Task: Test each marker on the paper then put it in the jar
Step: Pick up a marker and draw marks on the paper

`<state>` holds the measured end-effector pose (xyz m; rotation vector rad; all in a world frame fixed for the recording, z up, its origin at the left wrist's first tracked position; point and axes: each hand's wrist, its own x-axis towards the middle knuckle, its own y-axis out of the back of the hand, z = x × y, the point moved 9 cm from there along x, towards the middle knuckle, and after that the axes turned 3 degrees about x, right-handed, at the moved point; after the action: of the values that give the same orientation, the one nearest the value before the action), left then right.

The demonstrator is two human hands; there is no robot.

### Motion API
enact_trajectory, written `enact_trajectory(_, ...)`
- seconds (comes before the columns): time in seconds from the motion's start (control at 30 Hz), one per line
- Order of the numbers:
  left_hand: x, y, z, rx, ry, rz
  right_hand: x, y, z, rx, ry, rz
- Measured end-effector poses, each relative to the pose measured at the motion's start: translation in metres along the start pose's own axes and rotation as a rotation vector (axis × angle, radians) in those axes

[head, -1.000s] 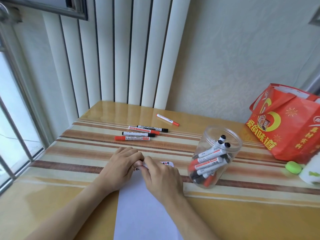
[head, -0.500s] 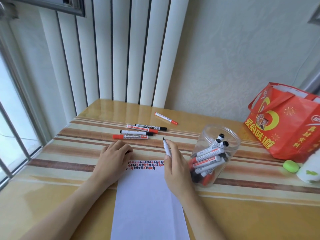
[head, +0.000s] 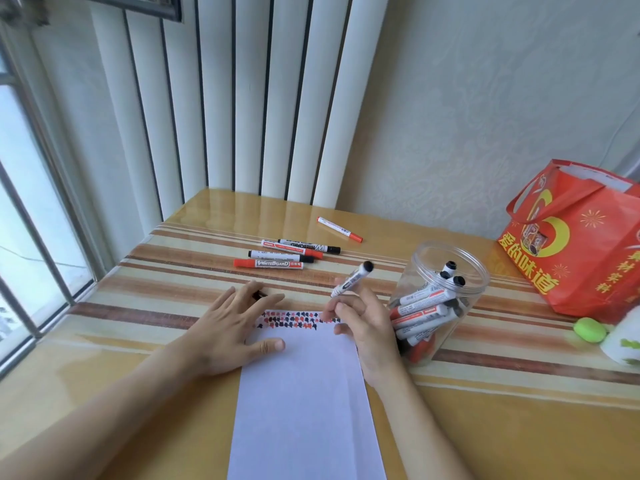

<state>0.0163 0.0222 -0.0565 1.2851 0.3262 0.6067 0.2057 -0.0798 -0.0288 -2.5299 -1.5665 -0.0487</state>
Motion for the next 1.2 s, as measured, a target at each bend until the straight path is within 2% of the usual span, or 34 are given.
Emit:
enact_trajectory(0.27,-0.004,0.002,0.002,0.059,-0.01,0.074,-0.003,0.004,-0.002,-0.146,0.051,0.076)
enact_trajectory(0.47,-0.005,0.004,0.003,0.053,-0.014,0.109,-0.004,0.007,0.008,-0.245,-0.08,0.072)
enact_trajectory(0.63,-0.004,0.004,0.003,0.056,-0.008,0.104,-0.005,0.008,0.01,-0.375,-0.082,0.105)
enact_trajectory(1.2,-0.004,0.005,0.002,0.058,-0.019,0.12,-0.006,0.01,0.013,-0.409,-0.091,0.126)
